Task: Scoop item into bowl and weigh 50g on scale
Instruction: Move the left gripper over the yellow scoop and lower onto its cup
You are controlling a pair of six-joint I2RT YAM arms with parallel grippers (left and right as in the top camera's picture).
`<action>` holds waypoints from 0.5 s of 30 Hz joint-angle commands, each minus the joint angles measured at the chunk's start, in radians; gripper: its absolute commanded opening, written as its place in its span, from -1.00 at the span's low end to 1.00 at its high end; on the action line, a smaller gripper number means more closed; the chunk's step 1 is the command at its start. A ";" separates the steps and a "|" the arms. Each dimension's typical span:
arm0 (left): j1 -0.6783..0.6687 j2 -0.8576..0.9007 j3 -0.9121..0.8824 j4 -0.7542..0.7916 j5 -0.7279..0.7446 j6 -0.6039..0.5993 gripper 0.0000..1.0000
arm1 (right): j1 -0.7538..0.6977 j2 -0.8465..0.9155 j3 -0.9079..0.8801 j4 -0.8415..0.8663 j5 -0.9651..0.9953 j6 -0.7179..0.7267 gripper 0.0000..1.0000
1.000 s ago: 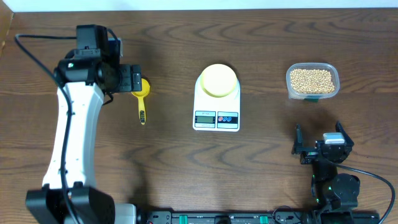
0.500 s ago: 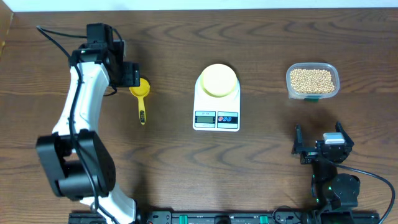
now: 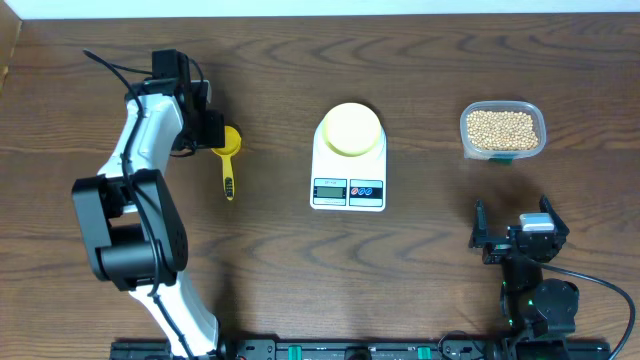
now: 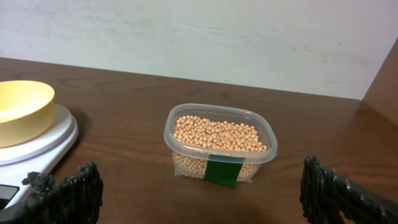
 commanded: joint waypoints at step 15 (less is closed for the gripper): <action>-0.004 0.090 0.012 0.056 0.010 0.002 -0.10 | 0.000 -0.006 -0.002 -0.003 0.004 -0.013 0.99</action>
